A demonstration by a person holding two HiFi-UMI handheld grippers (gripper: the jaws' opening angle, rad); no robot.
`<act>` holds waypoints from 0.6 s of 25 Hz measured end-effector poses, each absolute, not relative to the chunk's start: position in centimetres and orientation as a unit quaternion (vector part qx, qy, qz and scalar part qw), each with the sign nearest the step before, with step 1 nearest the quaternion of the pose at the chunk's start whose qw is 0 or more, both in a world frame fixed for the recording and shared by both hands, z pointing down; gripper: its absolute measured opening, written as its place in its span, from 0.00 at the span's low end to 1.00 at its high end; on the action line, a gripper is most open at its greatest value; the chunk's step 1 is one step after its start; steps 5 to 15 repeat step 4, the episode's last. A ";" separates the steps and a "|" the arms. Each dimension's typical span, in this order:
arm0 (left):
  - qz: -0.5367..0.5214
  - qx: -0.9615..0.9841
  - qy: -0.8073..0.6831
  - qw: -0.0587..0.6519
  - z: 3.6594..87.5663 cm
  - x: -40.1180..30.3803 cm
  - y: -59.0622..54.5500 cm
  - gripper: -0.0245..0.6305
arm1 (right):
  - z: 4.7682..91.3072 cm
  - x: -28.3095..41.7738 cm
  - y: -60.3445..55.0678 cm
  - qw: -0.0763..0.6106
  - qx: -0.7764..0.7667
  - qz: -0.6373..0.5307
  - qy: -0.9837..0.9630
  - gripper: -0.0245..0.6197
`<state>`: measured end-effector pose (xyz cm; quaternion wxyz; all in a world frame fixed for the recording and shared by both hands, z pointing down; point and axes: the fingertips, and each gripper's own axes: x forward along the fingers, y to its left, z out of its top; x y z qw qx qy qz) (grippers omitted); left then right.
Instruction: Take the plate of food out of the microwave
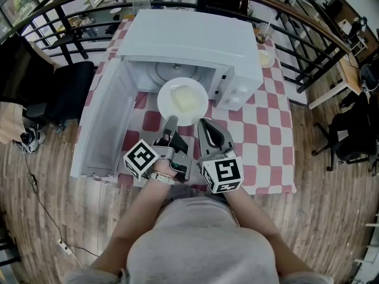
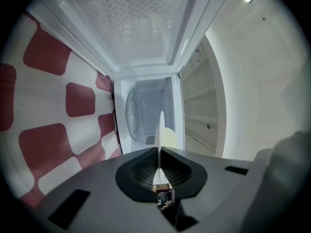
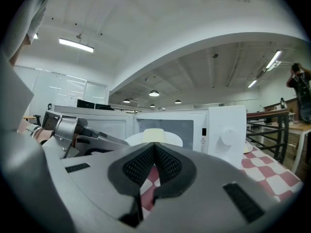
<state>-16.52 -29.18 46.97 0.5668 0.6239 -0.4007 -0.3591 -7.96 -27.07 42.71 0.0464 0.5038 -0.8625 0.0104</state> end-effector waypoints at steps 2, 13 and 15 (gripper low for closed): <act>-0.359 0.624 -0.399 0.568 47.0 -16.4 -29.2 0.06 | 42.7 -8.0 -27.1 0.045 0.505 0.010 -0.862 0.08; -0.359 0.624 -0.398 0.568 46.9 -16.4 -29.3 0.06 | 42.7 -8.1 -27.2 0.044 0.505 0.008 -0.862 0.08; -0.359 0.624 -0.398 0.568 46.9 -16.4 -29.3 0.06 | 42.7 -8.1 -27.2 0.044 0.505 0.008 -0.862 0.08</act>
